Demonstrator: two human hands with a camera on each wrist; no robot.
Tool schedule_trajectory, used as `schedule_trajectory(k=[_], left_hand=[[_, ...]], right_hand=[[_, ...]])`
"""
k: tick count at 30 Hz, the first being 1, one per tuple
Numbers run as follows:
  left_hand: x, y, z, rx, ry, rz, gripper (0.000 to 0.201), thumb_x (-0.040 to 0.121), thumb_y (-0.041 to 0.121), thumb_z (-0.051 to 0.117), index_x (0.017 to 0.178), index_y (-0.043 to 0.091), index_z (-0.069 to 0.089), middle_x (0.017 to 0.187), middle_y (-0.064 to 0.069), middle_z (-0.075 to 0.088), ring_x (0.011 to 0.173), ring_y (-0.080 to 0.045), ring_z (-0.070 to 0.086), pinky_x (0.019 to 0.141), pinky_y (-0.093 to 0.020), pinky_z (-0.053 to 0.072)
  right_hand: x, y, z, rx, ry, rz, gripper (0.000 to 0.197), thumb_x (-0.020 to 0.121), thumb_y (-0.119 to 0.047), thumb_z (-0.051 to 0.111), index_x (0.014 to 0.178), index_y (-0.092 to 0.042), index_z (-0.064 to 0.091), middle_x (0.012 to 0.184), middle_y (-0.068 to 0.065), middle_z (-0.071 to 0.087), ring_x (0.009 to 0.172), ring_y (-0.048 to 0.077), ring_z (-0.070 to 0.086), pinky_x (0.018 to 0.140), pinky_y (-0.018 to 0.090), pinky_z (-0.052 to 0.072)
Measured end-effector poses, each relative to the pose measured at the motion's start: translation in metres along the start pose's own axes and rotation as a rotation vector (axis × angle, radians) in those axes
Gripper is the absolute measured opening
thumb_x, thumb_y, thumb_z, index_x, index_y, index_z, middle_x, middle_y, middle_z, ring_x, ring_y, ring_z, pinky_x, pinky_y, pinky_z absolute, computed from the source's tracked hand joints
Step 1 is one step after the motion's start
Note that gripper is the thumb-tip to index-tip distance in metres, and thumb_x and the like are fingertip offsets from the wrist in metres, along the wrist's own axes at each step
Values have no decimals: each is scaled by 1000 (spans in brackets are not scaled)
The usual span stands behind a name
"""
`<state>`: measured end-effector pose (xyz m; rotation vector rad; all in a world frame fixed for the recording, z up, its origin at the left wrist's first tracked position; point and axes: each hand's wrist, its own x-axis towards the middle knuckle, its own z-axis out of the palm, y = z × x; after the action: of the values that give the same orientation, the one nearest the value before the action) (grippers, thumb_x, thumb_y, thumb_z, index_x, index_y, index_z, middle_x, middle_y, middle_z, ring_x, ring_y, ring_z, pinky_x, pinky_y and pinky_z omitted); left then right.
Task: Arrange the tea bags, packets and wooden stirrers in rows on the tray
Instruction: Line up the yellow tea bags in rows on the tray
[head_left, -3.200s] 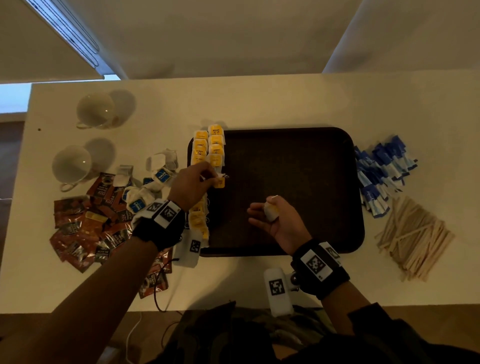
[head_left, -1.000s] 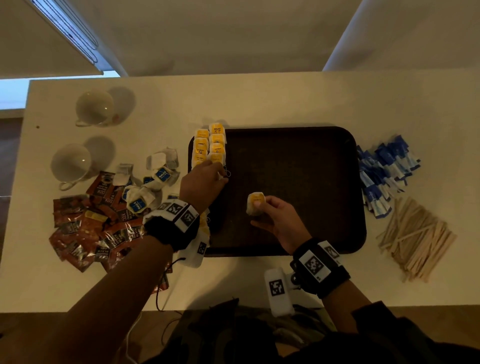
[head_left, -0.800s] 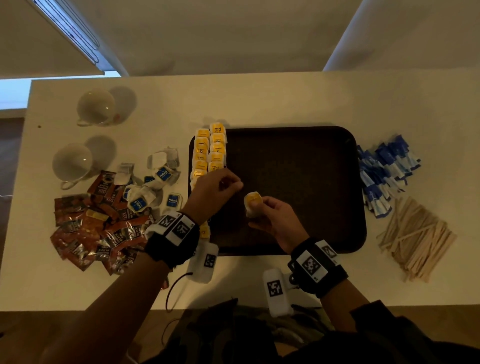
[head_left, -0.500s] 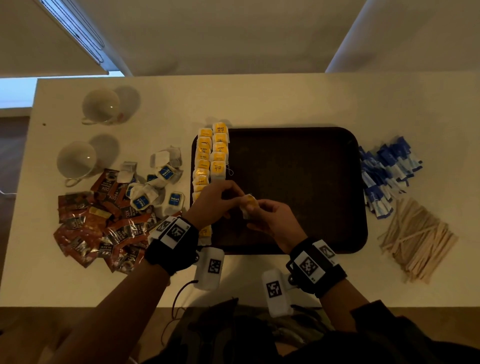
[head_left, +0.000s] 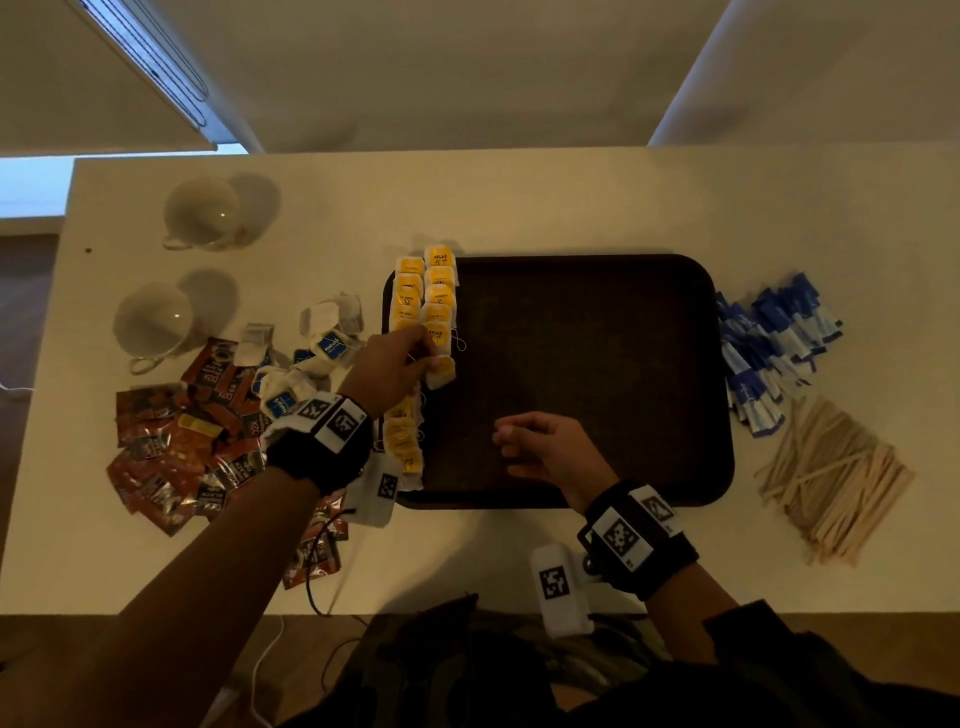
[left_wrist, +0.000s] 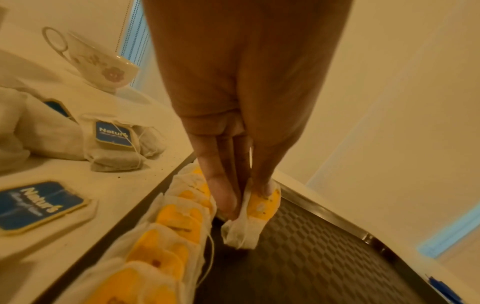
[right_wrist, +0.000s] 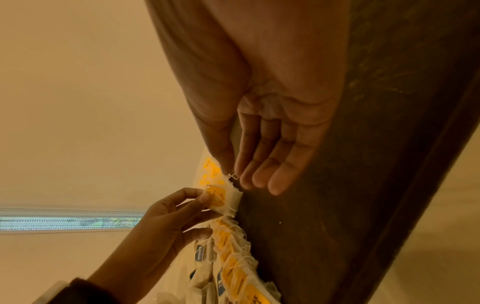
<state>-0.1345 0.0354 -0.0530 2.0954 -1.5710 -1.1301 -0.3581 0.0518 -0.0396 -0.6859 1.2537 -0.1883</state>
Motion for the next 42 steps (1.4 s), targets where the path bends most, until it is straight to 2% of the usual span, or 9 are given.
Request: schedule_trajectory(k=[2,4,7,13,19,25,29,36,42], left_hand=[[7,-1,-2,95,-34,25,17,89,21,61,101,8,60,91,1,60,81,-14,57,69,-25,42],[13,0,-3,120,-111,33,18,89,21,62,101,9,61,93,1,59,85,-14,57,72,-25,39],[22,-2,-4,194,-176,48,16,88,22,62,100,11,62,97,-4,64,91,-20,60,75,-29,43],[33,-8,-3,319,2,65,17,88,24,61,100,12,61,105,-7,56,95,-23,53,75,-32,41],[35,-8,2,320,-6,76,20,90,24,57,105,11,59,108,-9,52,97,-26,53,74,-36,43],[19,-10,5,284,125,145,16,87,22,61,100,13,57,105,-6,54,94,-23,53,66,-33,43],[7,-9,14,380,77,135,18,90,24,57,103,13,59,109,-5,53,97,-22,52,64,-28,33],[11,-6,20,439,30,87,19,91,25,54,105,13,59,116,-5,53,111,-24,47,73,-34,43],[9,-3,20,443,14,60,21,93,23,50,112,14,55,121,-6,50,115,-25,45,79,-39,46]], right_hand=[[0,1,-2,-4,9,6,11,92,-14,57,101,-17,63,97,0,65,88,11,59,74,25,54],[0,1,-4,-3,14,5,12,92,-14,57,102,-16,63,97,0,66,88,11,59,74,26,54],[1,1,-6,-3,21,8,14,92,-14,56,104,-15,63,100,2,65,90,12,59,77,28,53],[2,1,-7,4,28,20,12,92,-14,57,102,-16,64,98,1,66,89,12,59,72,24,53],[2,-2,-5,-23,23,25,12,93,-15,55,101,-18,63,97,-1,66,88,11,59,71,23,53],[2,-4,-5,-31,33,40,12,93,-15,55,101,-19,62,97,-2,65,88,10,59,71,23,53],[1,-1,-2,-41,37,32,15,93,-15,55,106,-15,63,98,-1,66,87,10,60,69,23,52],[0,3,1,-62,29,42,13,94,-16,54,102,-19,64,105,3,66,94,15,61,77,27,53],[-3,4,2,-57,41,54,13,93,-14,54,102,-19,63,102,3,65,93,15,60,72,25,51]])
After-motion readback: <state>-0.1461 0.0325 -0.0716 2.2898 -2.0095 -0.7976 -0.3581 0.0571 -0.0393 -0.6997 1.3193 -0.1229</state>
